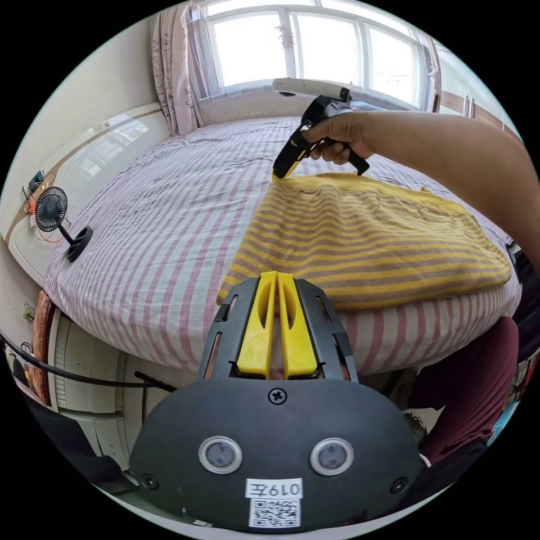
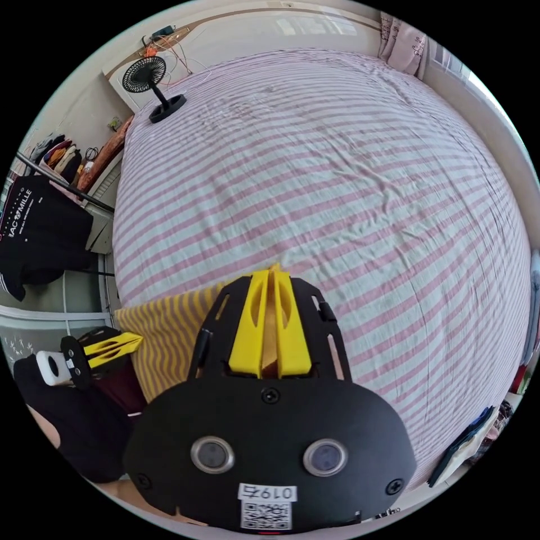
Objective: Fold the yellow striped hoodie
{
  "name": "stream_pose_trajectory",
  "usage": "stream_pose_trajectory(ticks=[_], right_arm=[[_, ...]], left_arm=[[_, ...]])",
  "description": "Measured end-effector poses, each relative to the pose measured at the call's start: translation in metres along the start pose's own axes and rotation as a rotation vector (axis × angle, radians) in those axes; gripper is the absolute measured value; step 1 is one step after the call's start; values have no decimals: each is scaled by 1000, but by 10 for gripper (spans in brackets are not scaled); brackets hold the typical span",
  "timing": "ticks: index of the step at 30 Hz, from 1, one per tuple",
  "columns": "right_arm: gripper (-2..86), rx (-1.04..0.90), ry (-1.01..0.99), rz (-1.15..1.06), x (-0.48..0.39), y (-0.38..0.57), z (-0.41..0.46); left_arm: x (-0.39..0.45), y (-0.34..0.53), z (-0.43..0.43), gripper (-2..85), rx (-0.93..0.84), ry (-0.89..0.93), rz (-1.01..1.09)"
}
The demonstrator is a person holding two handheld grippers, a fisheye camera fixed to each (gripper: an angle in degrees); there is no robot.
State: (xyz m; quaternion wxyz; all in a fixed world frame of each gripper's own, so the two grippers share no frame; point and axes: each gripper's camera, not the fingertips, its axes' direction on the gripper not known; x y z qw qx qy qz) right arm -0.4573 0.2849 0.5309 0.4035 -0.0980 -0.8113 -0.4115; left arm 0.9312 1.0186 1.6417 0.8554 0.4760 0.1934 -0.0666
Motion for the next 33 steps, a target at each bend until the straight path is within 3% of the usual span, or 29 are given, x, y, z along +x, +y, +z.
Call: stream_pose_trajectory(ticks=[7,12,18,24,28,31,33], right_arm=[[-2,104,98,52,-4,32,-12],[49,95,175,38,-21,66,-9],[64,237,191,30,-26,171,-97],[18,402,215,220,-14,410,-181],[0,378,321,604,28,625,-203],[30,470,220,789,24,769,-216],[70,495,230,860,9,836,-217]], left_arm=[[12,-18,17,9,-46,-5,-4],[11,-36,33,12,-86,52,-49],[18,-54,41,12,-73,92,-52],[8,-78,23,13,53,159,-69],[11,-108,35,13,56,227,-64],[53,-141,48,15,40,252,34],[111,-174,57,19,48,416,193]])
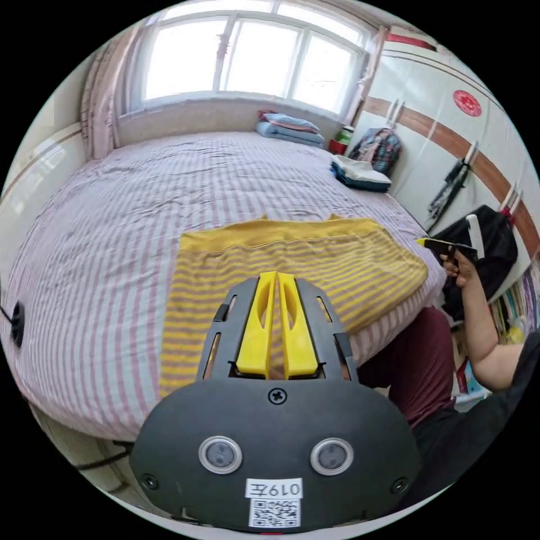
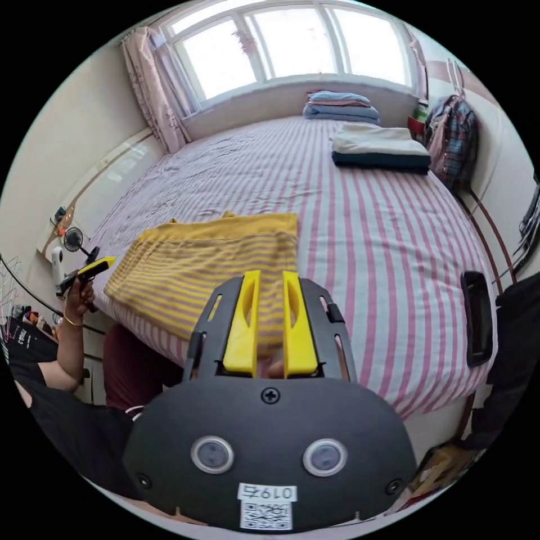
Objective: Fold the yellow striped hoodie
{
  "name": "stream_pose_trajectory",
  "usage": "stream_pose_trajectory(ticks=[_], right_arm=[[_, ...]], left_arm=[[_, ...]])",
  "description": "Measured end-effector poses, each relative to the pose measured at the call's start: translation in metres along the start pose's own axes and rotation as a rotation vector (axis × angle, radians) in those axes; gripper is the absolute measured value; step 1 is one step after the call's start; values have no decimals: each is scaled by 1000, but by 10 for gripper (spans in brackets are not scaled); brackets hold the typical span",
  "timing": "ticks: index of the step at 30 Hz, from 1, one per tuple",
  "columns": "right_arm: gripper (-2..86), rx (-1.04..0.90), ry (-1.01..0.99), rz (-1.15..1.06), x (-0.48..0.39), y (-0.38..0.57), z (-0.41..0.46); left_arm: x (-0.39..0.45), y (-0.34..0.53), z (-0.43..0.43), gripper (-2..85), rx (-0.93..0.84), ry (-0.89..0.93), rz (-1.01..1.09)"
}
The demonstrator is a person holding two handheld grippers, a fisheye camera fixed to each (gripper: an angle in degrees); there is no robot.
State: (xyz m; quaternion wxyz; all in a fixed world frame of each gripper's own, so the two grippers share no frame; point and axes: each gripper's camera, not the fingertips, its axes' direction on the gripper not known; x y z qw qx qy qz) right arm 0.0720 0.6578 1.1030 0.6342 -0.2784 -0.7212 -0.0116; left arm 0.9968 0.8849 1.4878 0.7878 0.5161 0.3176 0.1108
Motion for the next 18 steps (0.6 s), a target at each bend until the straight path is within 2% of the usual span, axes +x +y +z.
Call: stream_pose_trajectory(ticks=[4,6,9,14,18], right_arm=[[94,25,-82,85,71,87,-36],[103,10,-147,81,94,111,-39],[109,2,-220,50,126,142,-47],[111,74,-357,-123,172,186,-76],[112,120,-451,-204,203,205,-84]], left_arm=[[76,-76,57,33,-3,219,238],[128,-134,107,38,-86,333,362],[187,-194,161,31,-114,329,447],[252,-263,245,17,-213,382,467],[296,-288,305,13,-289,509,465]])
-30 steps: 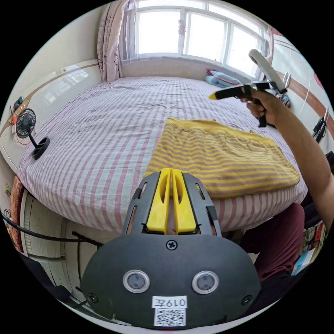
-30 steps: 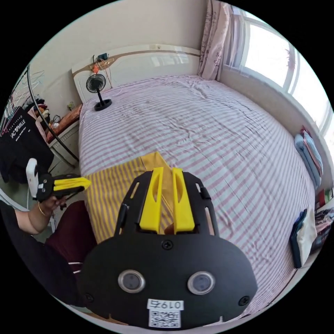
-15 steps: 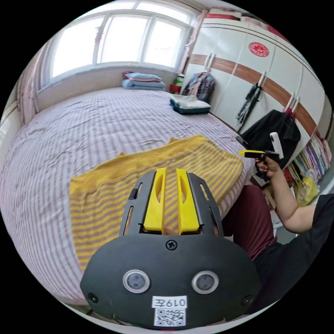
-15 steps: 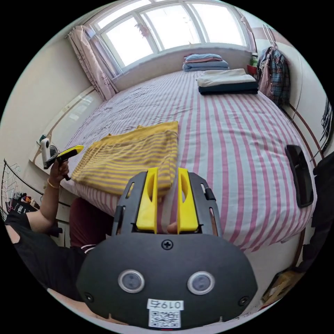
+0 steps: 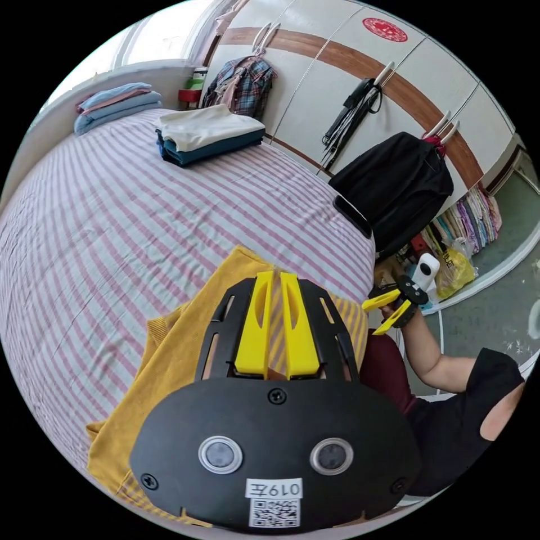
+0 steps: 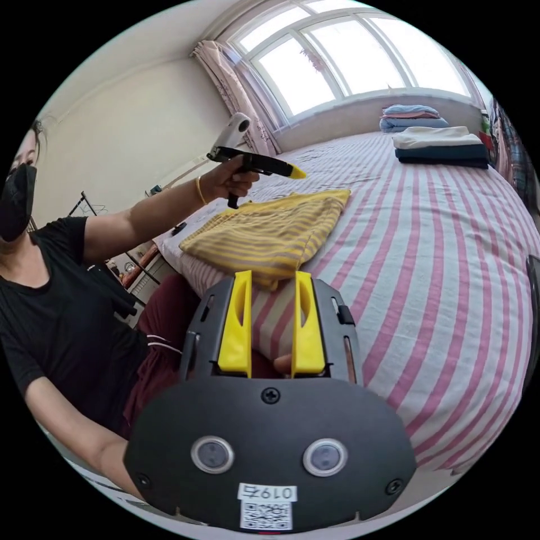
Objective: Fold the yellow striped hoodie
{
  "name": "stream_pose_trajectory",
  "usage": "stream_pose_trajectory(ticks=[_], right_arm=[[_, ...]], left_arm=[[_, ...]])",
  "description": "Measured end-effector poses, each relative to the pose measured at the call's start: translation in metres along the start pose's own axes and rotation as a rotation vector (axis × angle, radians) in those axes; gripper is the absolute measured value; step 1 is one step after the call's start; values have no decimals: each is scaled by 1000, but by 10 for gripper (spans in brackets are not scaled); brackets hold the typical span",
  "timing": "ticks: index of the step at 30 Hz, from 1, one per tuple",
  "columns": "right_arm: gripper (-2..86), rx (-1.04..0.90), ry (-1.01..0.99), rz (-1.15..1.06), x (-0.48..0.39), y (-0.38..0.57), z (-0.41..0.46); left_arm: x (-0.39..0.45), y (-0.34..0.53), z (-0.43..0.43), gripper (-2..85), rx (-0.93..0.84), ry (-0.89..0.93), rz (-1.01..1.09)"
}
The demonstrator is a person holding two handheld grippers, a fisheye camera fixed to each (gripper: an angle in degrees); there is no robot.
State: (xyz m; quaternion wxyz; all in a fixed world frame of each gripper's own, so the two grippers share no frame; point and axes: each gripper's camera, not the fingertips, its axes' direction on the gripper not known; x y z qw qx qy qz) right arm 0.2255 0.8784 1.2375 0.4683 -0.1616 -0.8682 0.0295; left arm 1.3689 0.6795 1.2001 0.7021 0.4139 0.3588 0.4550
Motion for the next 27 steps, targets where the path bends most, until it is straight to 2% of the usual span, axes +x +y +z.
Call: stream_pose_trajectory(ticks=[7,9,14,16,18,21,24,27], right_arm=[[100,83,-50,28,47,29,-53],[99,84,-77,26,55,36,-62],[107,-37,-132,-42,57,37,-63],[99,-46,-132,-63,57,37,-67],[84,-76,-111,-71,58,37,-70],[64,-67,-107,-78,63,43,-80],[57,-46,-146,-70,72,49,-88],[52,-27,-170,-62,80,53,-94]], left_arm=[[-27,-40,68,11,-63,-70,-101],[-32,-50,86,13,-105,-143,-97],[-39,-77,90,26,19,-119,-112],[-43,-92,97,38,12,-136,-124],[-46,-112,114,68,-58,-217,-98],[-42,-140,144,105,-211,-216,14],[-40,-165,164,110,-290,-216,92],[-51,-187,180,97,-350,-176,76]])
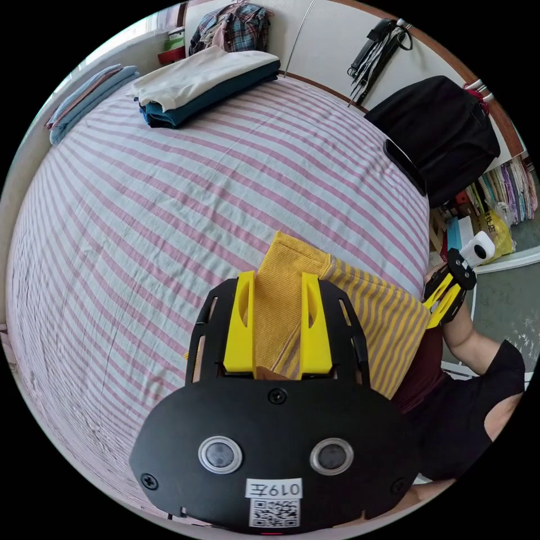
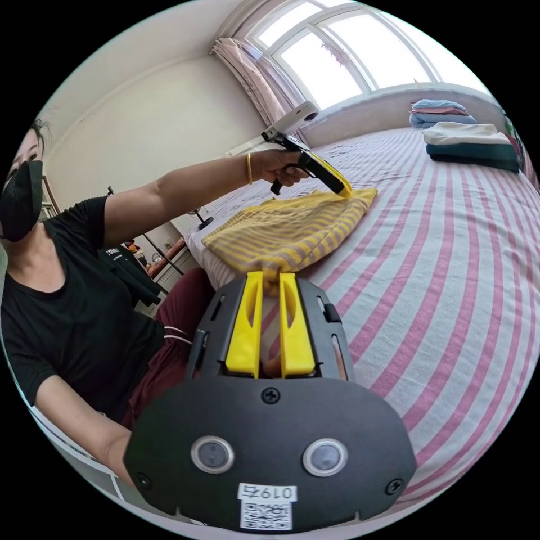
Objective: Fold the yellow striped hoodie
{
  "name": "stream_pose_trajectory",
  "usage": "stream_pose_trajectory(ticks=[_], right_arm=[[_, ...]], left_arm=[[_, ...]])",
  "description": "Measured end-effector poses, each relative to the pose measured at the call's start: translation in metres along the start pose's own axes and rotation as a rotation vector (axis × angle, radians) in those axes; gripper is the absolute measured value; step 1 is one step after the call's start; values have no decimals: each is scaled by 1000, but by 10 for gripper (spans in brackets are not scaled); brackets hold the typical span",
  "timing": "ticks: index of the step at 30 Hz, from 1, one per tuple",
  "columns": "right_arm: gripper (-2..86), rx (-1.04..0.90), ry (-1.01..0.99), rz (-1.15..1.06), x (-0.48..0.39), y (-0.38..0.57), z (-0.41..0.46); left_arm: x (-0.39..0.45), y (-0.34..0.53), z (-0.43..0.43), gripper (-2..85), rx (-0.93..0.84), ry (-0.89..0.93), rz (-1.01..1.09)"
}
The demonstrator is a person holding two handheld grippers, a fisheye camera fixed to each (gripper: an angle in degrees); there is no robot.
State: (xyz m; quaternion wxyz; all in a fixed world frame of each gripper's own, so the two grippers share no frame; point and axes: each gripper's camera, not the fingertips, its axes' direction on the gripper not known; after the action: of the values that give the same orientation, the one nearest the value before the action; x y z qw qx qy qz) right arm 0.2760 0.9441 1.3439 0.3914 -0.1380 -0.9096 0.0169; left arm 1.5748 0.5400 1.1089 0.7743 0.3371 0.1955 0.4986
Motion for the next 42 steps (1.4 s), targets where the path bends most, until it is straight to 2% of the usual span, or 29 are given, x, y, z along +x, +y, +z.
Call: stream_pose_trajectory(ticks=[6,13,17,21,23,28,30,32,38,42], right_arm=[[42,12,-35,-4,10,7,-11],[29,-110,15,-35,11,9,-19],[38,-154,28,8,16,3,-13],[54,-148,64,79,14,-2,-11],[68,-140,95,87,8,-3,-11],[80,-100,168,89,-4,-6,-22],[81,-73,155,109,-2,-7,-23],[81,-31,143,133,0,-8,-23],[56,-23,120,187,12,-10,-5],[27,-12,127,179,11,-10,0]], left_arm=[[-11,-34,19,42,-46,135,41],[-15,-52,19,37,-7,88,21],[2,-68,36,67,-38,-53,41],[32,-79,35,121,-48,-290,128],[36,-81,29,128,-39,-320,144],[16,-67,-10,129,94,-166,109],[-3,-55,-16,126,77,-52,94],[-13,-44,-13,121,41,-24,89],[-30,-22,14,87,-83,-105,58],[-30,-23,11,25,-40,-122,67]])
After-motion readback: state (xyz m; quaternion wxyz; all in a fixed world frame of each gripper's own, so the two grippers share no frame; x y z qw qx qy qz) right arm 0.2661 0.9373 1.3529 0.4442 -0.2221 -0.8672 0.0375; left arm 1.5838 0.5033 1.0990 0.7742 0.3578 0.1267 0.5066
